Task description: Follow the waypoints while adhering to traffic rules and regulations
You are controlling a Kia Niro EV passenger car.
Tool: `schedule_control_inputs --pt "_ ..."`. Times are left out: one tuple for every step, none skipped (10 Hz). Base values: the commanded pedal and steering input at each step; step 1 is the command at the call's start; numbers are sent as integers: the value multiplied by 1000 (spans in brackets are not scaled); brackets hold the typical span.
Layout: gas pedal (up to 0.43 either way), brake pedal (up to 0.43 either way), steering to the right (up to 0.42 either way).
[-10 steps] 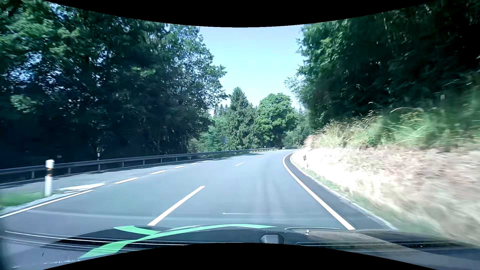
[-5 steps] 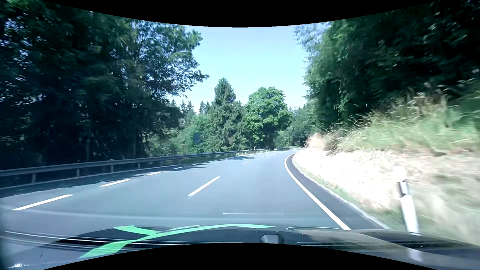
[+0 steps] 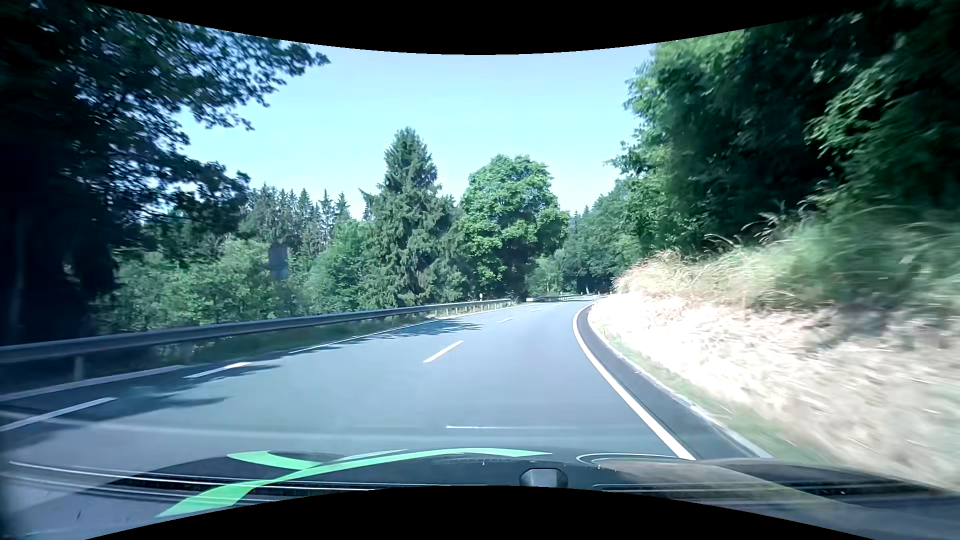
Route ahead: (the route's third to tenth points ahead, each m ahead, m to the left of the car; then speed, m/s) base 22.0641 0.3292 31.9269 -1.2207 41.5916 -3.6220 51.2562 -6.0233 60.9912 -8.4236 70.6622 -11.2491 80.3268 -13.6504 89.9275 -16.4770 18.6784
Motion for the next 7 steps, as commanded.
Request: schedule_control_inputs --pt "150 0 33" --pt "150 0 33" --pt "157 0 33" --pt "169 0 33" --pt "169 0 33" --pt "169 0 34" --pt "169 0 33"
